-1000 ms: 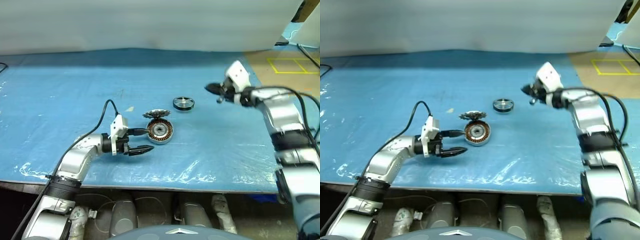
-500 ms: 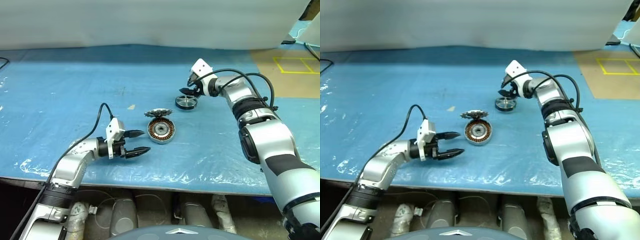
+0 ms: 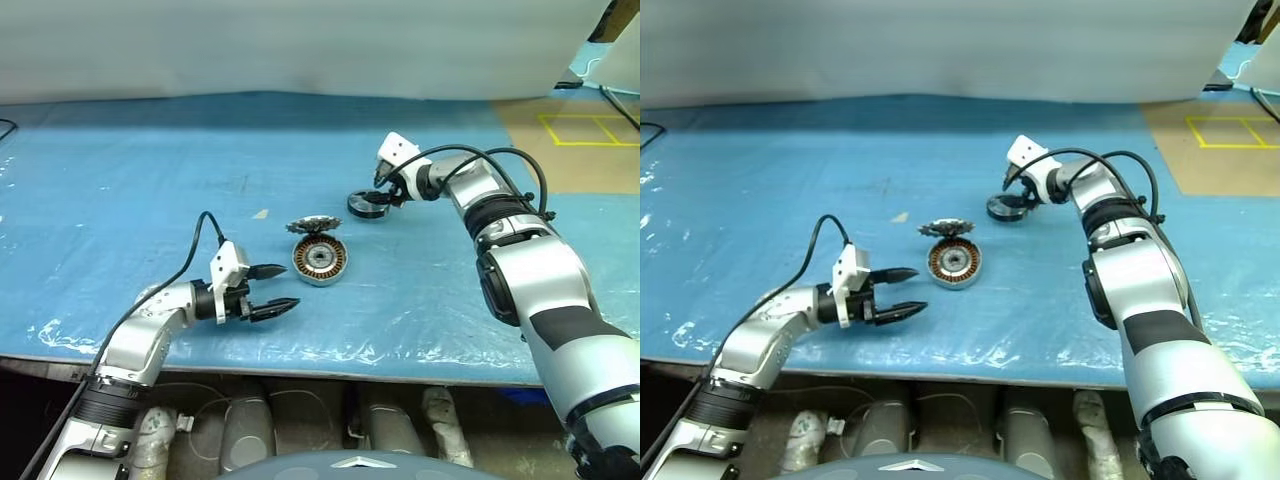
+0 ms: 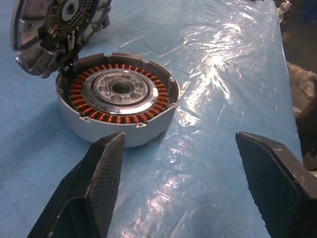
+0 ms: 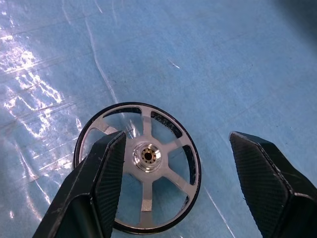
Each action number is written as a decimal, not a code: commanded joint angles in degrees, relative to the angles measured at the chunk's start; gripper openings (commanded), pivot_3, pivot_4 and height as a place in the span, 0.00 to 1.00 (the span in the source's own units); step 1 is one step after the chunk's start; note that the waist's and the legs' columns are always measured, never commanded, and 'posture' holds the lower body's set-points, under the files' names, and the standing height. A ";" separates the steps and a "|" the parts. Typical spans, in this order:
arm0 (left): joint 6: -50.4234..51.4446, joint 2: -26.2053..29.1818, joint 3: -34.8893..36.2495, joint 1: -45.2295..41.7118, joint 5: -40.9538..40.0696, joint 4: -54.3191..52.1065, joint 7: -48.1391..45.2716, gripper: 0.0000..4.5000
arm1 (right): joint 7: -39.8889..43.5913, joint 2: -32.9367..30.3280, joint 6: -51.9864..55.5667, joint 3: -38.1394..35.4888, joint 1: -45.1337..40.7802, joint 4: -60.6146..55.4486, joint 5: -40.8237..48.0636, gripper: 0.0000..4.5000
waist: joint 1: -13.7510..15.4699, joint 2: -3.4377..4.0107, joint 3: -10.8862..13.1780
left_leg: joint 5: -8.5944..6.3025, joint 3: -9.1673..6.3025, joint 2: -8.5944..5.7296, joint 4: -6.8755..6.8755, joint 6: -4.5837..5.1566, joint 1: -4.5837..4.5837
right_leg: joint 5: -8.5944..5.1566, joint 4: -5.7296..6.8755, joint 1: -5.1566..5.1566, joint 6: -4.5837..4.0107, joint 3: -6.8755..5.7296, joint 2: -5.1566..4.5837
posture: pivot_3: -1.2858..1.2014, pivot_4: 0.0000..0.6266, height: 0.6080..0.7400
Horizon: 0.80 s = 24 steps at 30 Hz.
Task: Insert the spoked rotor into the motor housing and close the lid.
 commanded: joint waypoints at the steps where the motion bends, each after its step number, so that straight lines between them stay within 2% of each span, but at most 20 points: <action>1: -0.41 0.34 0.30 -0.18 -0.54 -1.78 -0.16 0.83 | 0.25 0.17 -0.23 0.01 0.32 -0.55 -1.15 0.77 | 0.02 0.00 0.00 | 0.00 0.00 0.00 0.00 0.00 0.01 | 0.00 0.00 0.00 0.00 0.00 0.00 | 0.52 0.24 1.00; 6: -0.71 0.48 0.36 -0.51 -0.41 -1.14 -0.45 0.83 | 2.66 0.92 -1.13 0.51 1.08 -0.99 -2.17 0.77 | 0.02 0.00 0.00 | 0.00 0.01 0.00 0.02 0.00 0.01 | 0.00 0.01 0.01 0.00 0.00 0.00 | 0.52 0.24 1.00; 20: -2.05 -0.04 -0.51 -0.23 0.14 -0.33 -0.71 0.83 | 3.03 1.12 -1.71 1.61 3.05 -1.24 -4.89 0.77 | 0.03 0.01 0.00 | 0.00 0.01 0.00 0.02 0.00 0.04 | 0.00 0.03 0.03 0.00 0.01 0.00 | 0.52 0.24 1.00; 23: -1.30 -0.03 -0.70 -0.45 -0.01 -1.16 -0.35 0.83 | 2.94 1.21 -2.06 1.54 3.29 -1.29 -4.97 0.63 | 0.03 0.01 0.00 | 0.00 0.01 0.00 0.02 0.00 0.04 | 0.00 0.03 0.02 0.00 0.01 0.00 | 0.52 0.24 1.00; 24: -1.05 -0.02 -0.73 -0.54 -0.12 -1.42 -0.26 0.83 | 3.16 1.21 -2.16 1.48 3.32 -1.33 -4.90 0.56 | 0.03 0.01 0.00 | 0.00 0.01 0.00 0.02 0.00 0.04 | 0.00 0.03 0.03 -0.01 0.01 0.00 | 0.52 0.24 1.00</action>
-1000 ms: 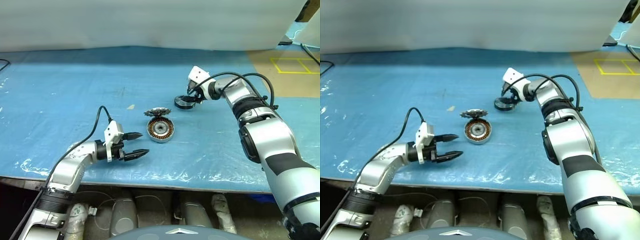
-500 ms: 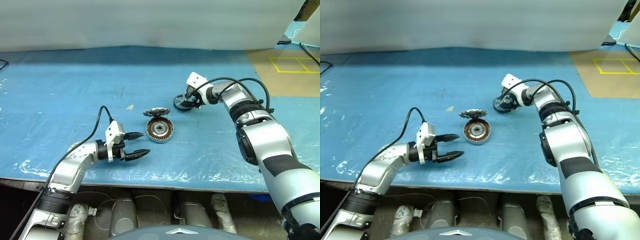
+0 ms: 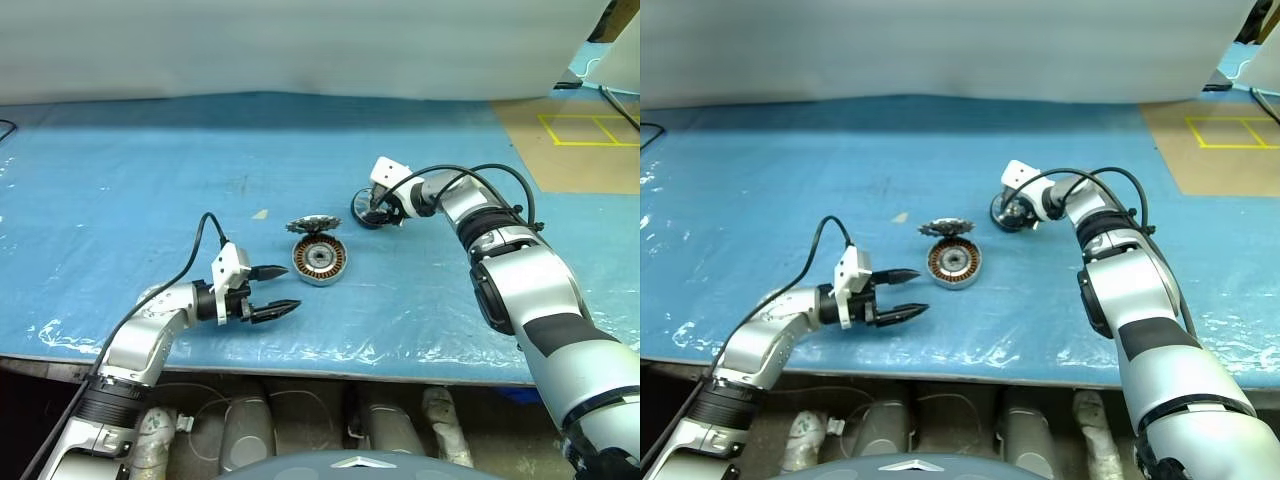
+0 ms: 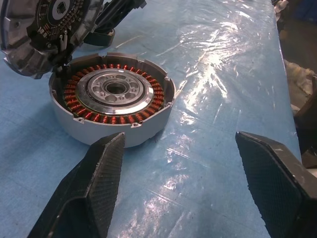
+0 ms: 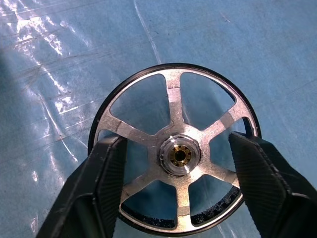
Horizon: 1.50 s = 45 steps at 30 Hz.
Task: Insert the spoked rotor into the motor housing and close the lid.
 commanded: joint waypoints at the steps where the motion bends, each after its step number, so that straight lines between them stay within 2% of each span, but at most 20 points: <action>1: 0.48 0.12 -0.04 -0.52 -0.60 -2.47 0.13 0.83 | 0.69 0.03 -0.92 -0.02 0.28 -1.34 -0.06 0.49 | -0.03 0.00 0.00 | 0.00 0.00 0.01 0.00 0.00 0.02 | 0.00 0.00 0.03 0.00 0.00 0.00 | 0.52 0.24 1.00; 3: 0.72 0.23 0.00 -0.59 -0.74 -2.62 0.10 0.83 | 0.95 -0.01 -1.06 -0.08 0.16 -1.57 0.01 0.38 | -0.05 0.00 0.00 | 0.00 0.00 0.01 0.01 0.00 0.12 | 0.00 0.01 0.10 0.00 0.01 0.00 | 0.52 0.24 1.00; 11: 1.05 0.38 0.40 -0.72 -1.00 -2.33 -0.28 0.83 | 5.44 -1.59 -3.08 -0.44 0.27 -3.85 0.79 0.37 | -0.03 0.00 0.00 | 0.00 0.02 0.01 0.01 0.00 0.26 | 0.00 0.04 0.21 0.00 0.03 0.00 | 0.52 0.24 1.00; 14: 1.04 0.32 0.44 -0.81 -1.09 -2.26 -0.34 0.83 | 6.62 -3.76 -3.94 -1.35 0.64 -5.88 1.74 0.37 | -0.01 0.00 0.00 | 0.00 0.02 0.01 0.00 0.00 0.22 | 0.00 -0.01 0.20 0.00 0.03 0.00 | 0.52 0.24 1.00; 17: 0.91 0.25 0.49 -1.04 -0.98 -2.03 -0.18 0.83 | 8.84 -6.70 -0.12 -3.77 1.88 -9.57 4.48 0.37 | 0.19 0.00 0.00 | 0.00 0.02 0.00 -0.02 0.00 0.19 | 0.00 -0.05 0.20 0.00 0.03 0.00 | 0.52 0.24 1.00; 21: 0.69 0.12 0.49 -1.38 -1.08 -1.23 -0.52 0.83 | 16.29 -13.37 8.56 -7.55 13.50 -28.37 10.60 0.37 | 0.59 -0.03 0.00 | 0.00 0.00 -0.02 -0.04 0.01 0.13 | 0.00 -0.14 0.24 0.00 0.02 0.00 | 0.52 0.24 1.00; 25: -0.19 -0.03 -0.03 -2.39 -0.80 0.78 -1.75 0.83 | 15.89 -18.34 21.73 -12.45 30.03 -52.75 16.22 0.37 | 1.39 -0.04 0.00 | 0.05 0.00 -0.02 -0.15 0.10 0.21 | 0.00 -0.25 0.31 0.03 0.03 0.05 | 0.52 0.24 1.00; 28: -0.62 -0.31 -0.56 -4.32 -0.57 2.80 -3.06 0.83 | 15.08 -19.34 33.38 -17.37 41.54 -72.59 23.29 0.37 | 1.42 -0.03 0.00 | 0.01 0.03 -0.01 -0.21 0.02 0.41 | 0.01 -0.23 0.35 0.05 0.08 0.11 | 0.52 0.24 1.00; 33: -1.02 -0.26 -0.76 -6.78 -0.44 5.35 -4.94 0.83 | 12.86 -18.56 47.13 -20.65 51.92 -95.36 34.41 0.37 | 1.48 -0.02 0.00 | 0.00 0.07 -0.02 -0.32 0.00 0.95 | -0.26 -0.32 0.74 0.59 0.19 0.14 | 0.52 0.24 1.00; 38: -0.88 -0.23 -0.78 -7.65 -0.39 5.81 -5.68 0.83 | 7.59 -15.76 53.34 -19.85 53.76 -104.07 41.20 0.37 | 1.63 -0.02 0.00 | -0.01 0.07 -0.07 -0.38 0.00 1.07 | -0.22 -0.62 1.00 0.71 0.19 0.09 | 0.52 0.24 1.00; 45: -0.60 -0.03 -0.70 -7.12 -0.27 4.87 -5.45 0.83 | 1.08 -11.64 53.86 -16.15 50.20 -101.02 43.44 0.37 | 1.56 -0.02 -0.01 | 0.00 0.05 -0.20 -0.69 -0.01 1.00 | -0.10 -1.02 1.04 0.88 0.19 0.02 | 0.52 0.24 1.00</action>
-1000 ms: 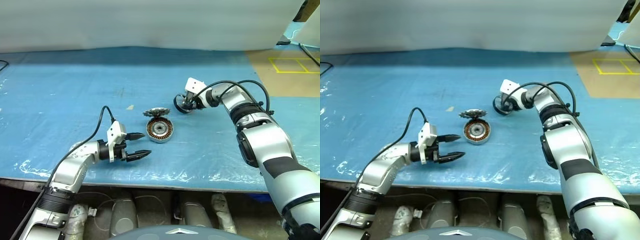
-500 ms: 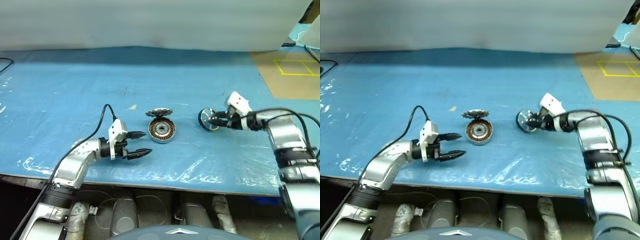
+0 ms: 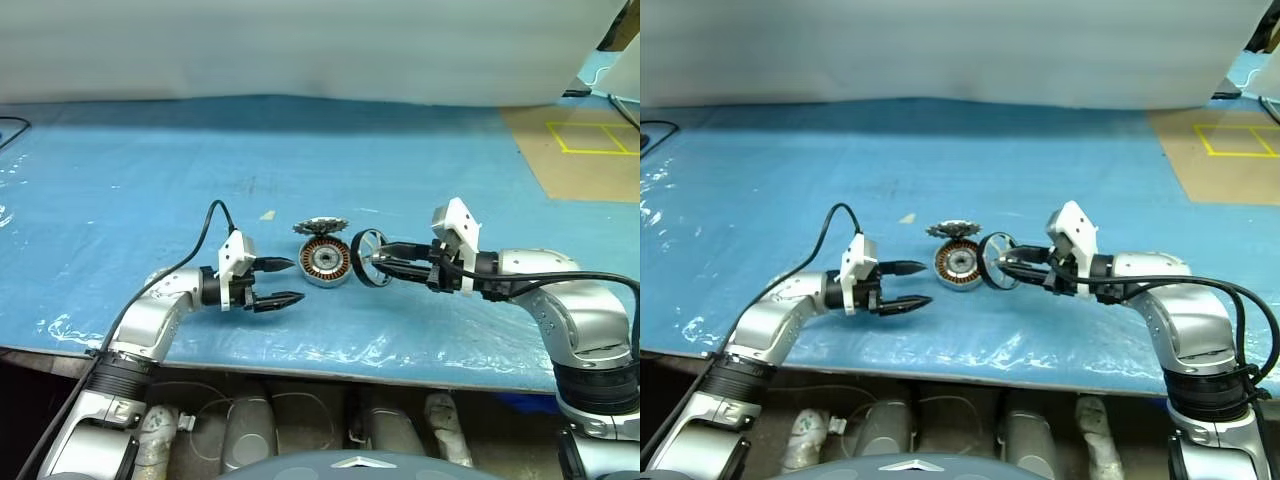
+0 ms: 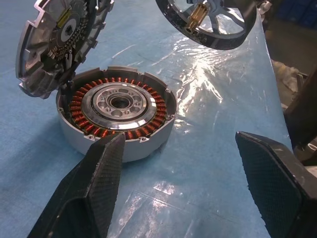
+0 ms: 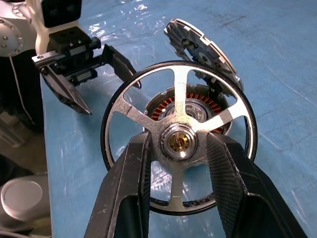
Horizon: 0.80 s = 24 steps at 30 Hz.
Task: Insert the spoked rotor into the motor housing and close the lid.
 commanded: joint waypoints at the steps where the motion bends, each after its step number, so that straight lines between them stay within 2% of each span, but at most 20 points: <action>1: -0.27 0.42 0.55 -0.08 -0.38 -1.85 -0.13 0.83 | -2.23 1.34 -1.08 2.24 -3.12 1.72 1.18 0.37 | -0.06 0.00 0.00 | 0.00 0.00 -0.01 -0.08 0.00 0.00 | 0.00 -0.05 -0.01 0.00 0.00 0.00 | 0.52 0.24 1.00; 5: -0.33 0.47 0.70 0.23 -0.39 -2.07 0.09 0.83 | -2.88 2.36 -3.98 6.93 -6.04 6.40 -0.47 0.37 | -0.07 0.01 0.00 | 0.02 0.01 -0.06 -0.30 -0.03 0.00 | 0.21 -0.15 -0.03 -0.40 0.00 0.00 | 0.52 0.24 1.00; 11: -0.61 0.15 0.65 0.72 -0.37 -2.23 0.51 0.83 | -1.64 2.86 -6.42 11.63 -9.21 9.16 -0.50 0.37 | -0.06 0.01 0.00 | 0.03 0.01 -0.11 -0.34 -0.04 -0.04 | 0.22 -0.18 -0.05 -0.41 0.00 -0.04 | 0.52 0.24 1.00; 24: -1.65 -0.23 0.66 0.99 -0.16 -1.23 0.58 0.83 | -2.85 6.09 -11.70 14.82 -11.21 20.16 -2.88 0.37 | -0.11 0.00 -0.01 | 0.03 0.01 -0.11 -0.34 -0.04 -0.03 | 0.23 -0.16 -0.04 -0.41 0.00 -0.04 | 0.52 0.24 1.00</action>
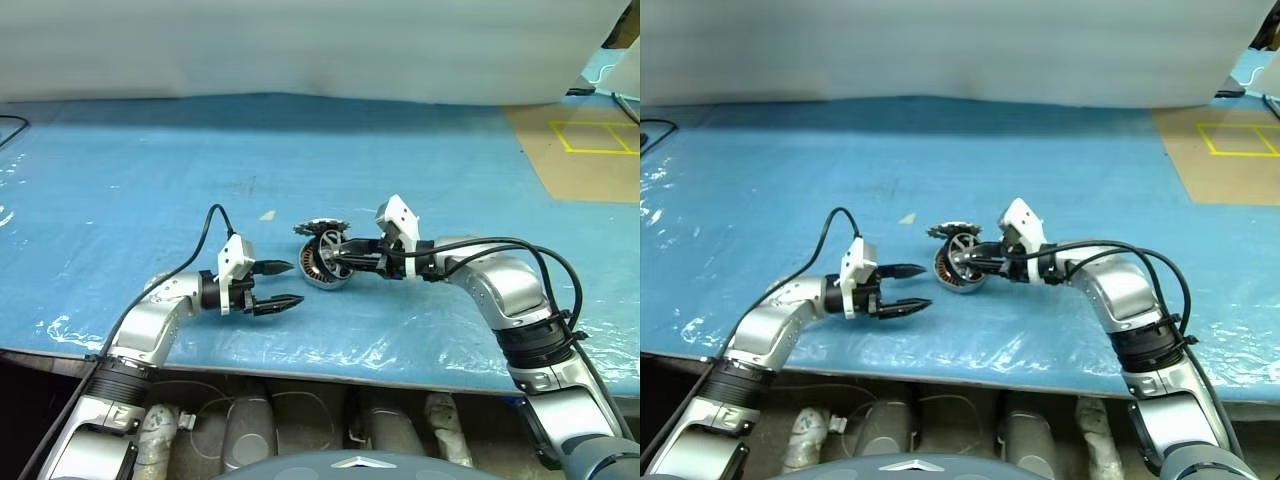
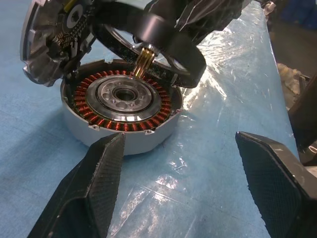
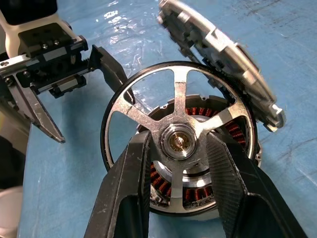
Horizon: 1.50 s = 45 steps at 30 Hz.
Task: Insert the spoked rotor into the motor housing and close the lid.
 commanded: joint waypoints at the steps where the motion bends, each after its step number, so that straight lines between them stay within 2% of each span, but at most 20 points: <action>1: -1.30 -0.06 0.54 -0.44 -0.15 -0.75 -0.25 0.83 | -0.77 1.29 -1.63 0.26 -0.95 1.55 -0.47 0.37 | -0.09 -0.02 -0.01 | 0.00 0.00 0.00 0.00 0.00 0.00 | 0.00 0.00 0.00 0.00 0.00 0.00 | 0.52 0.24 1.00; 20: -0.85 0.00 0.29 -0.88 -0.12 -1.07 -0.57 0.83 | -2.52 4.06 -1.85 -0.58 -2.37 2.44 0.29 0.37 | -0.20 -0.03 -0.02 | -0.01 0.00 0.02 0.00 0.01 0.20 | 0.01 0.04 0.13 0.00 0.02 0.01 | 0.52 0.24 1.00; 28: -0.81 -0.05 0.23 -0.72 -0.13 -1.25 -0.52 0.83 | -2.58 3.48 -2.88 -0.63 -1.51 6.02 -1.19 0.37 | -0.13 -0.03 -0.02 | -0.01 0.00 0.00 0.00 0.01 0.19 | 0.01 0.02 0.13 0.00 0.03 0.00 | 0.52 0.24 1.00; 45: -0.61 -0.37 0.05 -0.89 -0.08 -1.56 -0.37 0.83 | -1.02 2.57 -5.49 1.26 -2.03 2.64 -2.21 0.37 | -0.08 -0.03 -0.02 | -0.01 0.00 -0.01 0.00 0.02 0.19 | 0.00 0.02 0.14 0.00 0.03 -0.01 | 0.52 0.24 1.00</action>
